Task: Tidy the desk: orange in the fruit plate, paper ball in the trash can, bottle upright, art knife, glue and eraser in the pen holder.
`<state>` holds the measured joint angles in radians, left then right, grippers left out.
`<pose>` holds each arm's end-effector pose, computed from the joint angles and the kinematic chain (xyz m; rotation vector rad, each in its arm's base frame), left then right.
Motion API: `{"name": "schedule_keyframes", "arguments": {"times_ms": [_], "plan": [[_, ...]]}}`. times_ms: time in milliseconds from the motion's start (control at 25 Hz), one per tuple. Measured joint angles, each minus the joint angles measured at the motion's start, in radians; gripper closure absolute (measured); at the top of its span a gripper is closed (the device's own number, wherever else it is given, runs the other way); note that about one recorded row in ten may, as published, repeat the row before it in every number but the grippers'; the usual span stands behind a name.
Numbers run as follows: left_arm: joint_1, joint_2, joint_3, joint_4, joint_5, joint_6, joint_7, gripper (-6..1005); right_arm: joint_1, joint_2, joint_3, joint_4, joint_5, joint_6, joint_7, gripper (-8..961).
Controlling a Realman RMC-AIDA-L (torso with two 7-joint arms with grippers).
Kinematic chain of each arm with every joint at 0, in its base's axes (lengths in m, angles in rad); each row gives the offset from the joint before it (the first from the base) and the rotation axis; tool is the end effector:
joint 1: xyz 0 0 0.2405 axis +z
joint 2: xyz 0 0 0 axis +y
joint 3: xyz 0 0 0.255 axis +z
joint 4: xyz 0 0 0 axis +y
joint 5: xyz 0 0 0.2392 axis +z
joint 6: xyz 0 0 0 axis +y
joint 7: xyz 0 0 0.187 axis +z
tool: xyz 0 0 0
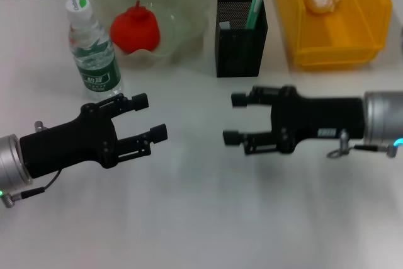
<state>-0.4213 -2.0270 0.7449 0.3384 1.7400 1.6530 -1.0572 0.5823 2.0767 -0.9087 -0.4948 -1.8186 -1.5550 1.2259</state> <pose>-0.2859 0.3093 -0.0517 -2.6107 -0.5962 -1.0282 0.2250 0.3520 -0.0818 -2.8805 0.4448 0.8311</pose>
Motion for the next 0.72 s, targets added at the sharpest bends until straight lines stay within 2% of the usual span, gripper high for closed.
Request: {"name": "schedule_keyframes", "arguments": {"times_ms": [40,200,720], "plan": [[-0.002,0.0,0.0,0.0,0.007,-0.005,-0.003,203,0.007,0.001,-0.004,0.063,-0.008,0.031,-0.061,149],[-0.013,0.002,0.001,0.001,0.051,-0.024,-0.021,203,0.004,0.004,0.007,0.114,-0.001,0.051,-0.132,150],[-0.019,0.003,0.001,0.039,0.102,-0.039,-0.032,204,-0.005,0.001,0.011,0.128,0.004,0.074,-0.15,153]]}}
